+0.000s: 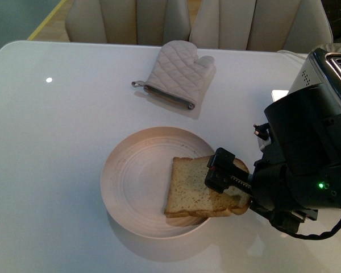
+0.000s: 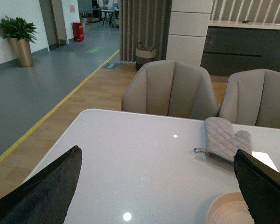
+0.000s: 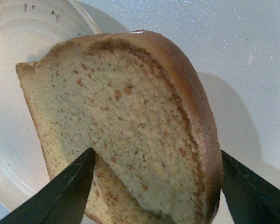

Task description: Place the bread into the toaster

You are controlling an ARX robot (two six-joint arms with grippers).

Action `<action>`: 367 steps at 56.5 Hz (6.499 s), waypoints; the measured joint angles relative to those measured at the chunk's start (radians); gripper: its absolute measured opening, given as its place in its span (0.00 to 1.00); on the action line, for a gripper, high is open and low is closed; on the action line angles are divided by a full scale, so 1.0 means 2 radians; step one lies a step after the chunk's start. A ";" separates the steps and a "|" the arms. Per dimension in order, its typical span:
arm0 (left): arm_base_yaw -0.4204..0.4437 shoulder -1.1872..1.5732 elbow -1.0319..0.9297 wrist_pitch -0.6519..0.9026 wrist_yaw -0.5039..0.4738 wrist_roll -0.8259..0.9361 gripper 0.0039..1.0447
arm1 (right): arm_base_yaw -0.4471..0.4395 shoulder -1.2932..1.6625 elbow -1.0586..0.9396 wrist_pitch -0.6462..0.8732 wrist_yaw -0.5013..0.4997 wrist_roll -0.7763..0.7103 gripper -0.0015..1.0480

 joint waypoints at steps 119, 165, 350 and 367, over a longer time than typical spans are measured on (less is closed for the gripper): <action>0.000 0.000 0.000 0.000 0.000 0.000 0.93 | -0.190 -0.364 -0.025 -0.069 0.129 -0.452 0.04; 0.000 0.000 0.000 0.000 0.000 0.000 0.93 | -0.187 -0.328 -0.032 -0.124 0.125 -0.433 0.25; 0.000 0.000 0.000 0.000 0.000 0.000 0.93 | -0.203 -1.077 -0.363 -0.179 0.048 -0.393 0.67; 0.000 0.000 0.000 0.000 0.000 0.000 0.93 | -0.203 -1.077 -0.363 -0.179 0.048 -0.392 0.91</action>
